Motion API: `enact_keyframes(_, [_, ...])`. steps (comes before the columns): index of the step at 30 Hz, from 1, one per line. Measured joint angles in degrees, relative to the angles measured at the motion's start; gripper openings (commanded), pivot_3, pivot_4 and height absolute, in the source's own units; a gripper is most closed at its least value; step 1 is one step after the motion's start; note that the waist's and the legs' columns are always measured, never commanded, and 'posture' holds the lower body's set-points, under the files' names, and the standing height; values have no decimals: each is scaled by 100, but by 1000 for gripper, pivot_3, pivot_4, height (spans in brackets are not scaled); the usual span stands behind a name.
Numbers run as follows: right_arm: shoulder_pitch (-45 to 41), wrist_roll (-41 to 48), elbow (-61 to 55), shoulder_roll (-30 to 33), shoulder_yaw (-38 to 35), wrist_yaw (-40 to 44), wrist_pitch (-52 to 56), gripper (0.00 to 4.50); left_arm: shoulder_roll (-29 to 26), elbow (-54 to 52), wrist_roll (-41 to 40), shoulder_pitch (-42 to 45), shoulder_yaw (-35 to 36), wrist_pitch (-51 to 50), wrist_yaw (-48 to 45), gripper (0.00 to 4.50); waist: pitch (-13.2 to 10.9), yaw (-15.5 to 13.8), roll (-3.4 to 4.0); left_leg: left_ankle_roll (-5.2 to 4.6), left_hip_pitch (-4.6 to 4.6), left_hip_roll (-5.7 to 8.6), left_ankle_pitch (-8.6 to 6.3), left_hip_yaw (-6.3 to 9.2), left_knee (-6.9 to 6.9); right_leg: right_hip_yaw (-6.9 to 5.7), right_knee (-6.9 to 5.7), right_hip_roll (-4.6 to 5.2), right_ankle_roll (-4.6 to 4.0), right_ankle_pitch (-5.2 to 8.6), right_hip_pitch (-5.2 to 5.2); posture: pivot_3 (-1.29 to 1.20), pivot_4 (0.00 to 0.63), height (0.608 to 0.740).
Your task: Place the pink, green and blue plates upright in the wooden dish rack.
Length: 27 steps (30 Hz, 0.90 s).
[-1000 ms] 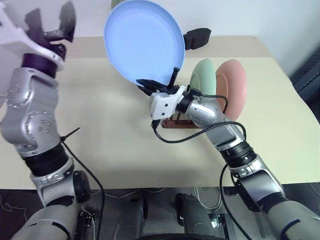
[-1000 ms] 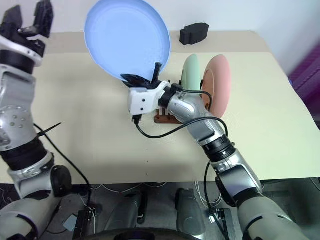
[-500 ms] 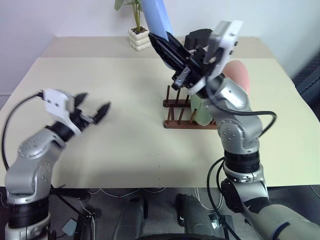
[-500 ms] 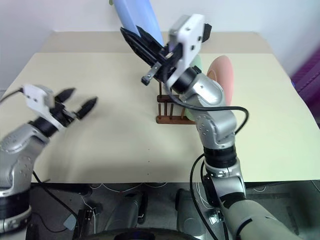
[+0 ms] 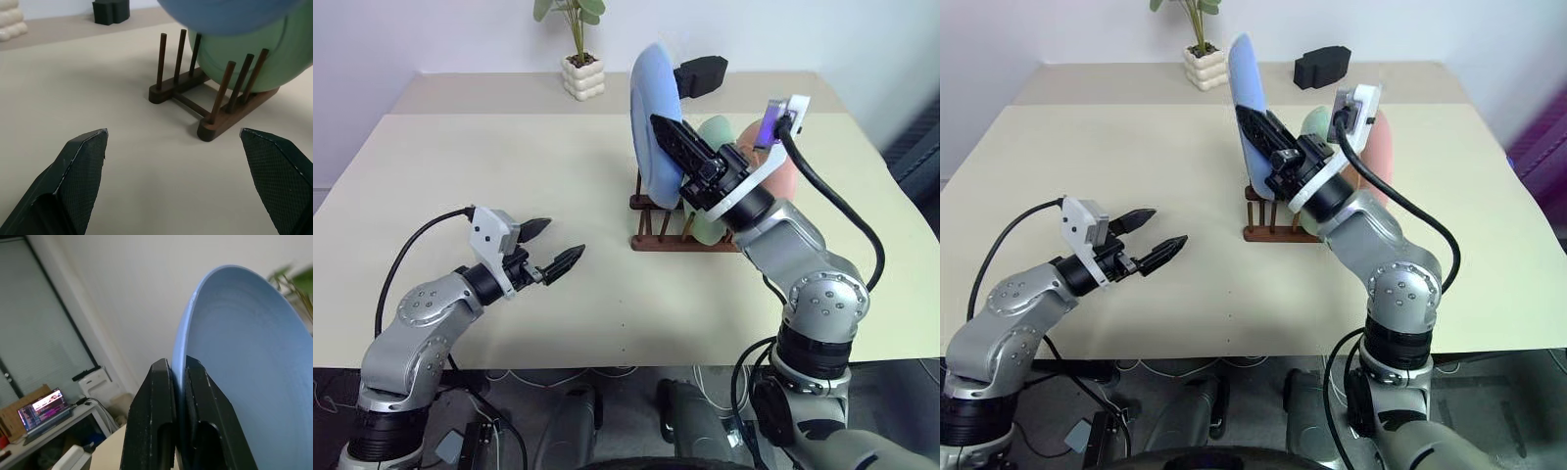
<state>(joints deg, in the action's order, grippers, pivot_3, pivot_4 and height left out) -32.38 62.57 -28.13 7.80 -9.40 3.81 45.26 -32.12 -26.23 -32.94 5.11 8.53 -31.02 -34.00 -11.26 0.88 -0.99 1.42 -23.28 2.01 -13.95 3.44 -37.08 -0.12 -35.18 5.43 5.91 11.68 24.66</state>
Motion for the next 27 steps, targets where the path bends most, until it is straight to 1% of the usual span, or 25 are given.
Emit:
enact_keyframes(5, [135,317,-88,7,8,-479,33,0,21,64,1,76,-105,1,-41,4443,0,0,0,0,0,0,0,0,0,0,0,-1,0,0,0,0,150,736])
enact_keyframes(15, [248,762,-74,31,14,-1091,42,0,75,86,104,141,-146,9,-51,4443,0,-1,0,-1,-1,-1,0,0,0,0,4,-1,0,0,-1,0,150,736])
enact_keyframes(27, [255,974,296,62,10,-1481,33,0,115,86,192,119,-153,9,-35,4443,0,0,0,-1,-1,-2,0,0,0,0,5,-1,0,1,-1,0,150,736])
